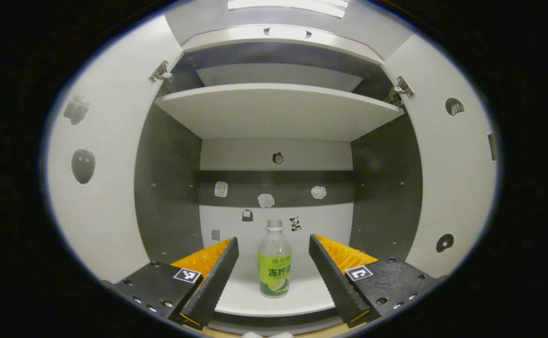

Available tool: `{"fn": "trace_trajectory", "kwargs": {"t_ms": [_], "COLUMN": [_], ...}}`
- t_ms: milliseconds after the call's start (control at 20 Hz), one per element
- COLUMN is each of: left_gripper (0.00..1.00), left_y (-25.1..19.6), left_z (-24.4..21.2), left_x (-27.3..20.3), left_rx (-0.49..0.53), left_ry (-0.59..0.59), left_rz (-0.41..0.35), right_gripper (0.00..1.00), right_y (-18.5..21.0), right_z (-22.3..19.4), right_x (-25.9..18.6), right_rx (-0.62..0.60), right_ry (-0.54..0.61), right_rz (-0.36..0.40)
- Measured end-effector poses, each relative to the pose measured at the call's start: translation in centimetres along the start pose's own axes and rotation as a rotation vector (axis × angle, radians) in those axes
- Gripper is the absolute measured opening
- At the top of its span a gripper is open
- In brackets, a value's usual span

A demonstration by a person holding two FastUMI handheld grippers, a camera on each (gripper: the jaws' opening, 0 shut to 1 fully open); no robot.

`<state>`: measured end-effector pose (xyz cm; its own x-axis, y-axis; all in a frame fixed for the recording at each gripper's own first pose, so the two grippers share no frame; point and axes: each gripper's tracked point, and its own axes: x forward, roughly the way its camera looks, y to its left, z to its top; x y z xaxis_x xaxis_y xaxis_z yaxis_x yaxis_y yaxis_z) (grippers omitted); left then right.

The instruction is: Grasp the bottle in the cabinet with the left hand and place it on the coaster, then close the right door with the right hand and the left door with the left hand.

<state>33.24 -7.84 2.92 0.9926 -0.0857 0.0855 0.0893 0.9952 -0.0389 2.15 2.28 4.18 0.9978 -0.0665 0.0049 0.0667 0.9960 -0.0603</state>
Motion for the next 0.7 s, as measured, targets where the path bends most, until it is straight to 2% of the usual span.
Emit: {"fn": "trace_trajectory", "kwargs": {"t_ms": [250, 350, 400, 450, 500, 550, 700], "left_gripper": [0.96, 0.99, 0.96, 0.99, 0.94, 0.99, 0.96], "left_y": [-0.2, -0.5, -0.7, -0.7, -0.7, -0.7, -0.4], "left_z": [-4.4, -5.4, -5.9, -6.3, -6.7, -7.1, -7.8], "left_x": [5.6, 6.5, 7.1, 7.4, 7.8, 8.1, 8.8], "left_rx": [0.006, 0.007, 0.012, 0.015, 0.016, 0.014, 0.012], "left_ry": [0.068, 0.086, 0.093, 0.098, 0.107, 0.113, 0.12], "left_rz": [0.023, 0.021, 0.021, 0.023, 0.026, 0.026, 0.034], "right_gripper": [0.99, 0.98, 0.98, 0.98, 0.98, 0.98, 0.98], "right_y": [0.4, 0.5, 0.6, 0.5, 0.6, 0.7, 0.8], "right_z": [-0.4, -0.7, -0.6, -0.5, -0.4, -0.3, -0.2], "right_x": [0.4, 0.6, 0.7, 0.8, 0.9, 0.9, 0.8], "right_rx": [-0.045, -0.05, -0.049, -0.048, -0.049, -0.049, -0.054], "right_ry": [0.02, 0.033, 0.036, 0.036, 0.031, 0.028, 0.022], "right_rz": [-0.012, -0.013, -0.013, -0.013, -0.012, -0.012, -0.004]}}
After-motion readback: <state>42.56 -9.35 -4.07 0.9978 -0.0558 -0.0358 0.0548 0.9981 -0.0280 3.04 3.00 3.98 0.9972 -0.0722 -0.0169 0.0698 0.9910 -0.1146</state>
